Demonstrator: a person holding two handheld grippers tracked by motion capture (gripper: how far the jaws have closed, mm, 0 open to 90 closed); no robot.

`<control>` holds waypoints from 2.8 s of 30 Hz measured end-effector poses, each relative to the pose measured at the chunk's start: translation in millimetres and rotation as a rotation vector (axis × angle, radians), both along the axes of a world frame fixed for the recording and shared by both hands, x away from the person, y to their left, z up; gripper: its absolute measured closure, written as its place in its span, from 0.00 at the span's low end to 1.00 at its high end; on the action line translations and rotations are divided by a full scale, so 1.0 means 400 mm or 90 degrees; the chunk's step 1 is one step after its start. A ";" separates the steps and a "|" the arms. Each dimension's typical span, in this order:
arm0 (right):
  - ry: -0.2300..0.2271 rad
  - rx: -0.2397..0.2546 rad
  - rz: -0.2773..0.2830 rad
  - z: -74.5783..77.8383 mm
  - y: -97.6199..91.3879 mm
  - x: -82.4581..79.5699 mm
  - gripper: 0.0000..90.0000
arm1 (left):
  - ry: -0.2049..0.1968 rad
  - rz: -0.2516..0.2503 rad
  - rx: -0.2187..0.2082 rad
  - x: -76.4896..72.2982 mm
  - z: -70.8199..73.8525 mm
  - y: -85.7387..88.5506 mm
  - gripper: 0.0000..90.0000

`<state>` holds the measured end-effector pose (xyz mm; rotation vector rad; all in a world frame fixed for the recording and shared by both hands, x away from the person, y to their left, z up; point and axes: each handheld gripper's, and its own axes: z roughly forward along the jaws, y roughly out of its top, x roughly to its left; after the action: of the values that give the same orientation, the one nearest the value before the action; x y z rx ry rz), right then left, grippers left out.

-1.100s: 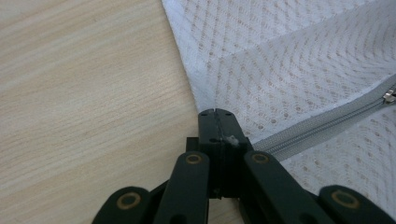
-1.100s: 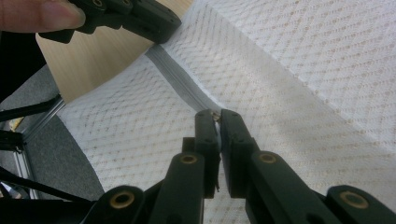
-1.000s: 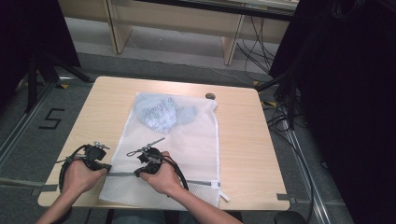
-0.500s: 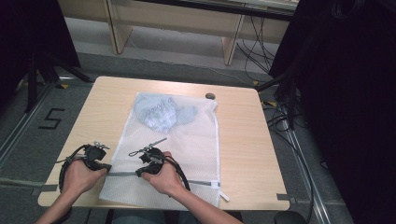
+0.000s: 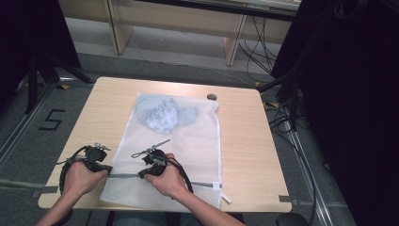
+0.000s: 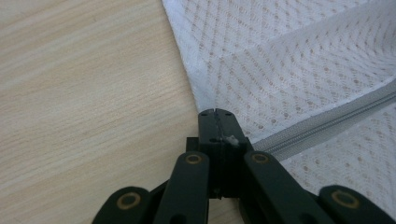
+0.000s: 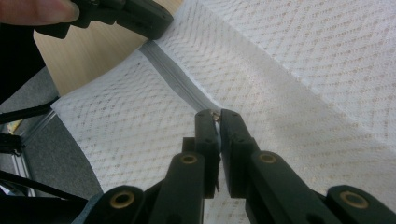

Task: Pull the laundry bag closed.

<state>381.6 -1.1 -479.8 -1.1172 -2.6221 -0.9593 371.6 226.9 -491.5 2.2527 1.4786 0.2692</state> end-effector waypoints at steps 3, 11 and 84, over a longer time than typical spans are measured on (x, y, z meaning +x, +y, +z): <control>-0.003 -0.003 0.000 0.000 -0.001 0.001 0.97 | 0.012 -0.005 0.000 0.001 0.002 0.002 1.00; 0.007 -0.002 -0.001 -0.002 -0.006 -0.001 0.97 | 0.013 -0.005 0.000 0.001 0.002 0.002 1.00; 0.097 -0.051 -0.036 0.026 -0.076 0.032 0.97 | -0.008 0.003 0.018 -0.004 0.000 -0.014 1.00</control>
<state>394.6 -31.5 -469.6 -1.2373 -2.5397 -0.7525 370.0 221.3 -491.5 2.2661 1.4828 0.3070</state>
